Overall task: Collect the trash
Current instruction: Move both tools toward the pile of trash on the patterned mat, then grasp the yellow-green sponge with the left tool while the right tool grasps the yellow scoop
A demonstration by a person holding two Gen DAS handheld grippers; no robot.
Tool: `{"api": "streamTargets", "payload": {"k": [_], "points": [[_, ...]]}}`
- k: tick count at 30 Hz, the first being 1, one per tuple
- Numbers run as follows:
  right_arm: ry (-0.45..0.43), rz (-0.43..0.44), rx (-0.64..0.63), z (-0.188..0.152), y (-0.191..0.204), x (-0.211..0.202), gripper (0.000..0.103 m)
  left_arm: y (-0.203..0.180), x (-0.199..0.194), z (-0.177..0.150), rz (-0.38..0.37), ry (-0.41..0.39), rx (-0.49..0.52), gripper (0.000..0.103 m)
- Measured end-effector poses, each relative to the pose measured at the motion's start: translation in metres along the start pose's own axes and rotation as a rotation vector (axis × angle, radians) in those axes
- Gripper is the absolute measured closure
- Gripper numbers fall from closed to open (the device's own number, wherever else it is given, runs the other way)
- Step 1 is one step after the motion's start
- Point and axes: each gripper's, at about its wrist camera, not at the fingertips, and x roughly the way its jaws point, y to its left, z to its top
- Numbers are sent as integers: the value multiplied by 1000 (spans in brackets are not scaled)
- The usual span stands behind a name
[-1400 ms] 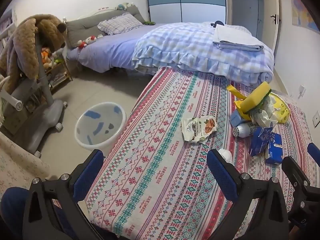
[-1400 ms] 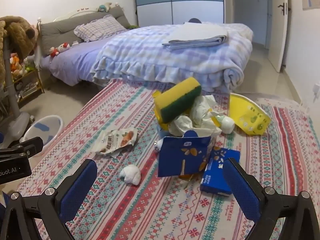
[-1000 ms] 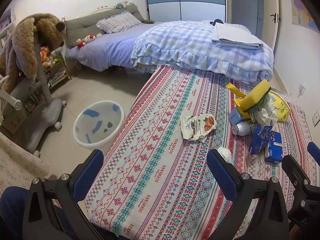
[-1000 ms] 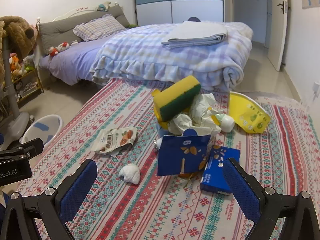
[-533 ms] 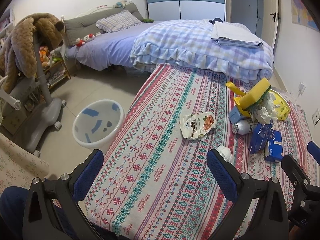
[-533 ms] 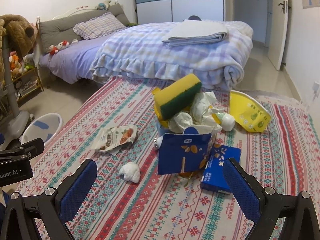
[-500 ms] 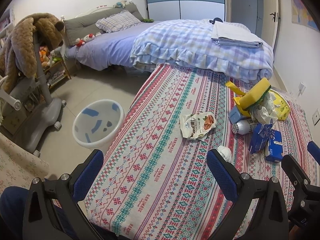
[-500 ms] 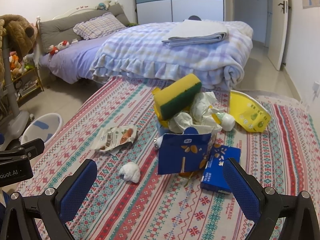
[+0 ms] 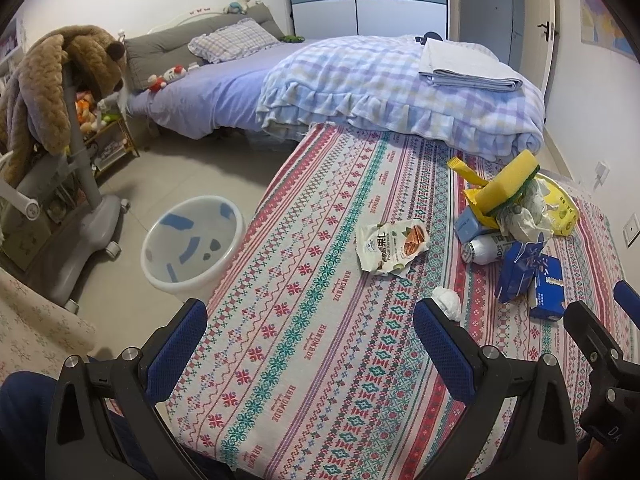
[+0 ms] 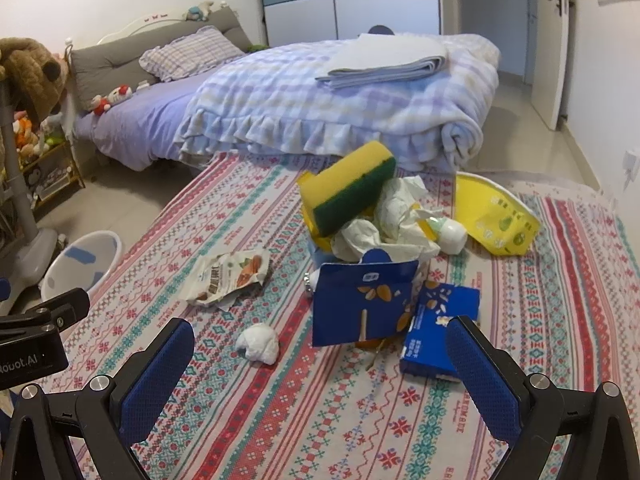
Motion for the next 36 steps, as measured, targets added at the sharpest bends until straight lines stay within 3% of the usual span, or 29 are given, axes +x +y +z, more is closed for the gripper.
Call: {"api": "streamTargets", "payload": {"k": [10, 16, 20, 24, 31, 36], "points": [[30, -49, 8, -2, -7, 7, 0, -6, 4, 0, -10, -12, 4, 0], [34, -68, 48, 0, -24, 10, 0, -19, 9, 3, -64, 58, 40, 0], [79, -91, 58, 6, -37, 10, 0, -39, 5, 7, -116, 22, 60, 0], [98, -112, 47, 20, -54, 8, 0, -61, 6, 15, -184, 55, 104, 0], [162, -111, 147, 51, -120, 35, 0, -93, 26, 39, -286, 163, 205, 0], [233, -144, 282, 58, -171, 61, 0, -100, 61, 63, -363, 264, 156, 5]]}}
